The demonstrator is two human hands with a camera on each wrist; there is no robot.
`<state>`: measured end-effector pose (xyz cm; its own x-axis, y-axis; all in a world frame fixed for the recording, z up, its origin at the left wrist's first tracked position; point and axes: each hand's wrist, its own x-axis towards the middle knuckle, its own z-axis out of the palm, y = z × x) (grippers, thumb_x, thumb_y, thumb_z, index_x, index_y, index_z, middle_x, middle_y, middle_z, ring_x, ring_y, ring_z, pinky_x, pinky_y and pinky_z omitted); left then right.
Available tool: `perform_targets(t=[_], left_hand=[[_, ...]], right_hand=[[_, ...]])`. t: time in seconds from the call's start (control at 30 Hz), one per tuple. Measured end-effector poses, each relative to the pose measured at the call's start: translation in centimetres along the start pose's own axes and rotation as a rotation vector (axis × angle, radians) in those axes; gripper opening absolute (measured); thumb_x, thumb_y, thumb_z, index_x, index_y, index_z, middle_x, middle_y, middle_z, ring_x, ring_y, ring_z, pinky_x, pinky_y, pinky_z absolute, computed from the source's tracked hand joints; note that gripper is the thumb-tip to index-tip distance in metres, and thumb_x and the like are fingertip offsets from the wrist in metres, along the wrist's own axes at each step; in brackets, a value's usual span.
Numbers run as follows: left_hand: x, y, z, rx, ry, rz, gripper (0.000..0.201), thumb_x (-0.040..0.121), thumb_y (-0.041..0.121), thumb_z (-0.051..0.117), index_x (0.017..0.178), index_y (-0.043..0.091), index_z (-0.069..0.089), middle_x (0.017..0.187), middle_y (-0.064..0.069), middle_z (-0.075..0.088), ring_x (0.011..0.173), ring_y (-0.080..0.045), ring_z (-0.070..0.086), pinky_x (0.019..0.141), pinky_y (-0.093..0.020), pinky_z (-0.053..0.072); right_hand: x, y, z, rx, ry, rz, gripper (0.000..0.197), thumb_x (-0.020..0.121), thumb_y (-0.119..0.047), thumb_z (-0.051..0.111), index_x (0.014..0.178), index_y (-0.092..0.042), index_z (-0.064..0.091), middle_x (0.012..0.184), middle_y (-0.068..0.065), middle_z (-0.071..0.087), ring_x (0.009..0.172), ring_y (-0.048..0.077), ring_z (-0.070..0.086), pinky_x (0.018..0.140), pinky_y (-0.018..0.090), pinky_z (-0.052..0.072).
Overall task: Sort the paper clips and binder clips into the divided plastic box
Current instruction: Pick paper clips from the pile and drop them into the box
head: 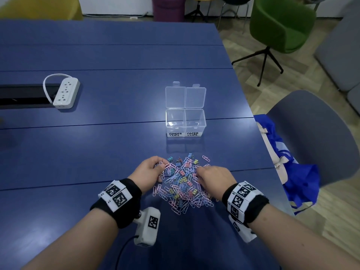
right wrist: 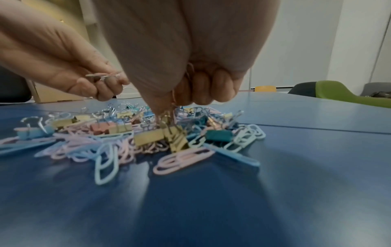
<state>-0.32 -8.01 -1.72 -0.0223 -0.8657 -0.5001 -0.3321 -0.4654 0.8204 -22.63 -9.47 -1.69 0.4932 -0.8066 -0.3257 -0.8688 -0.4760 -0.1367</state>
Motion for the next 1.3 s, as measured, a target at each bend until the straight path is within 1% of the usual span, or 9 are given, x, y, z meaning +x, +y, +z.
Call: perform_targets(t=[0.17, 0.33, 0.53, 0.77, 0.9, 1.0, 1.13, 1.23, 1.3], left_hand=[[-0.1, 0.6, 0.5, -0.343, -0.007, -0.106, 0.024, 0.098, 0.001, 0.039, 0.085, 0.008, 0.057, 0.08, -0.011, 0.051, 0.065, -0.016, 0.054, 0.06, -0.019, 0.057], [-0.8, 0.9, 0.2, -0.552, -0.028, -0.134, 0.021, 0.094, -0.003, 0.042, 0.077, 0.003, 0.052, 0.074, -0.01, 0.047, 0.06, -0.017, 0.049, 0.05, -0.02, 0.054], [-1.6, 0.8, 0.2, -0.745, -0.065, -0.163, 0.022, 0.092, 0.005, 0.037, 0.072, 0.005, 0.047, 0.076, -0.008, 0.043, 0.057, -0.019, 0.045, 0.045, -0.026, 0.045], [-1.9, 0.5, 1.3, -0.464, -0.082, -0.126, 0.019, 0.097, -0.001, 0.039, 0.088, 0.006, 0.054, 0.067, -0.006, 0.046, 0.055, -0.014, 0.047, 0.044, -0.019, 0.045], [-2.4, 0.9, 1.9, -0.366, -0.113, -0.124, 0.029, 0.094, -0.011, 0.032, 0.09, 0.003, 0.057, 0.067, -0.006, 0.048, 0.056, -0.013, 0.049, 0.044, -0.016, 0.045], [-2.8, 1.1, 2.7, -0.316, -0.134, -0.105, 0.023, 0.096, 0.0, 0.04, 0.083, 0.006, 0.058, 0.058, 0.0, 0.043, 0.046, -0.008, 0.038, 0.04, -0.017, 0.034], [-3.7, 1.1, 3.9, -0.075, -0.192, -0.032, 0.03, 0.09, 0.032, 0.06, 0.067, 0.012, 0.06, 0.042, 0.007, 0.033, 0.036, -0.007, 0.026, 0.038, -0.017, 0.024], [-4.1, 0.7, 5.3, 0.351, -0.119, 0.109, 0.025, 0.078, 0.04, 0.073, 0.07, 0.018, 0.064, 0.053, 0.009, 0.048, 0.048, -0.007, 0.042, 0.05, -0.02, 0.035], [-4.6, 0.7, 5.9, 0.641, -0.091, 0.163, 0.022, 0.074, 0.043, 0.073, 0.083, 0.026, 0.062, 0.065, 0.01, 0.055, 0.066, -0.014, 0.056, 0.06, -0.024, 0.041]], right_hand=[[-0.1, -0.3, -0.7, 0.205, 0.035, 0.085, 0.017, 0.098, -0.025, 0.039, 0.093, -0.012, 0.048, 0.093, 0.006, 0.057, 0.083, 0.026, 0.054, 0.071, 0.033, 0.041], [-0.9, 0.5, -1.1, 0.75, -0.012, 0.259, 0.024, 0.097, -0.017, 0.033, 0.073, -0.018, 0.029, 0.069, -0.002, 0.036, 0.06, 0.015, 0.033, 0.054, 0.027, 0.029], [-1.8, 1.0, -0.1, 1.596, 0.085, 0.469, 0.026, 0.094, -0.004, 0.032, 0.072, -0.018, 0.031, 0.063, 0.004, 0.041, 0.045, 0.011, 0.028, 0.039, 0.02, 0.022], [-3.0, 1.2, 0.2, 1.673, 0.161, 0.413, 0.035, 0.085, 0.014, 0.04, 0.064, -0.014, 0.035, 0.061, 0.012, 0.052, 0.043, 0.013, 0.029, 0.041, 0.02, 0.021], [-3.3, 1.1, 0.6, 1.739, 0.138, 0.422, 0.023, 0.065, 0.007, 0.04, 0.059, -0.014, 0.032, 0.057, 0.011, 0.049, 0.039, 0.011, 0.026, 0.044, 0.017, 0.014], [-3.7, 0.9, 1.1, 1.875, 0.18, 0.385, 0.017, 0.055, 0.004, 0.038, 0.06, -0.012, 0.033, 0.058, 0.012, 0.052, 0.038, 0.013, 0.032, 0.043, 0.017, 0.011], [-4.5, 0.8, 1.4, 1.986, 0.234, 0.383, 0.018, 0.064, 0.003, 0.043, 0.061, -0.012, 0.035, 0.062, 0.012, 0.059, 0.046, 0.016, 0.044, 0.037, 0.015, 0.021], [-4.4, 0.6, 1.8, 1.95, 0.309, 0.488, 0.034, 0.084, 0.002, 0.042, 0.055, -0.015, 0.036, 0.061, 0.013, 0.053, 0.045, 0.016, 0.036, 0.037, 0.017, 0.017], [-4.3, 0.4, 2.0, 1.838, 0.323, 0.531, 0.04, 0.085, 0.005, 0.043, 0.052, -0.017, 0.04, 0.059, 0.012, 0.049, 0.042, 0.014, 0.03, 0.037, 0.015, 0.015]])
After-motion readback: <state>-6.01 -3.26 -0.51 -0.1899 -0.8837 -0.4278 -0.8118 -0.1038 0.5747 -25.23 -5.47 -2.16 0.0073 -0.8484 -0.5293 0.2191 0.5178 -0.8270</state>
